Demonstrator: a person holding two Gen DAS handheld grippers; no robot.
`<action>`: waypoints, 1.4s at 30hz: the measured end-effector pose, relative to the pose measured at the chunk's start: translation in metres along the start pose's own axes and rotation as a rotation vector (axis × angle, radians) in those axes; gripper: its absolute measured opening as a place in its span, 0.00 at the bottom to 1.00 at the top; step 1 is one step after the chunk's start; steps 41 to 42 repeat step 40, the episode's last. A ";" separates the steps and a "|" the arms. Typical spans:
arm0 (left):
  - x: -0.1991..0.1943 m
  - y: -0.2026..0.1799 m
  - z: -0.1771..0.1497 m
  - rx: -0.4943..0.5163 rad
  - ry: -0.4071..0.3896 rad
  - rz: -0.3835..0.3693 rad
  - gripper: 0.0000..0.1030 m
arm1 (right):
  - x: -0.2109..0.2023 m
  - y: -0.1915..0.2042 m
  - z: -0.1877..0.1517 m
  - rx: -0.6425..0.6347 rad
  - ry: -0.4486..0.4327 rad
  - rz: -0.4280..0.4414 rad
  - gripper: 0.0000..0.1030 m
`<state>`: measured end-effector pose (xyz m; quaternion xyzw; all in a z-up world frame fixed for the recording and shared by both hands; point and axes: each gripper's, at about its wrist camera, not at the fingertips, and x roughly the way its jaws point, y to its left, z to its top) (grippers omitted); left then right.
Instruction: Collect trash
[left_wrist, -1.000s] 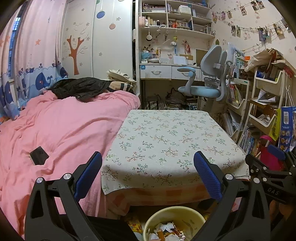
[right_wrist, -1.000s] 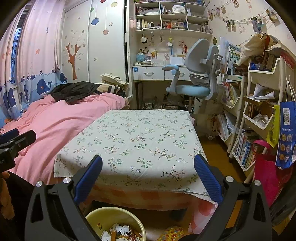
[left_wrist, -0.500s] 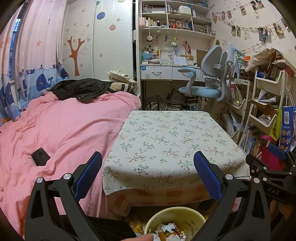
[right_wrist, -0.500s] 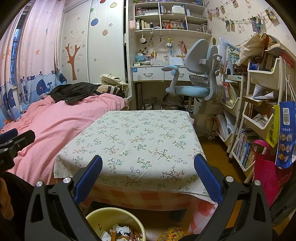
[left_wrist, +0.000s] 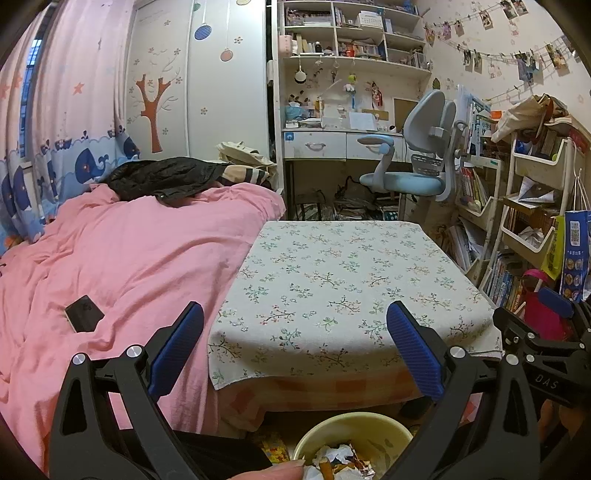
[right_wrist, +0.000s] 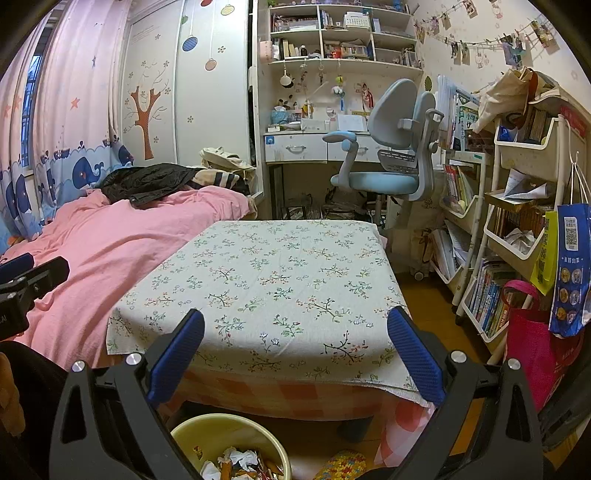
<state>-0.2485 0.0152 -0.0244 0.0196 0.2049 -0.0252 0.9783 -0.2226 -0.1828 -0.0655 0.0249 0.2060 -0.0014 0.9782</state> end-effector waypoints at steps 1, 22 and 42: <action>0.000 0.000 0.000 0.000 0.000 0.000 0.93 | 0.000 0.000 0.000 0.001 0.001 0.000 0.92; 0.003 0.008 -0.002 -0.009 -0.013 0.016 0.93 | 0.006 0.003 0.003 -0.007 0.019 0.012 0.92; 0.081 0.024 0.037 0.051 0.089 0.000 0.93 | 0.131 -0.018 0.045 0.000 0.270 -0.010 0.92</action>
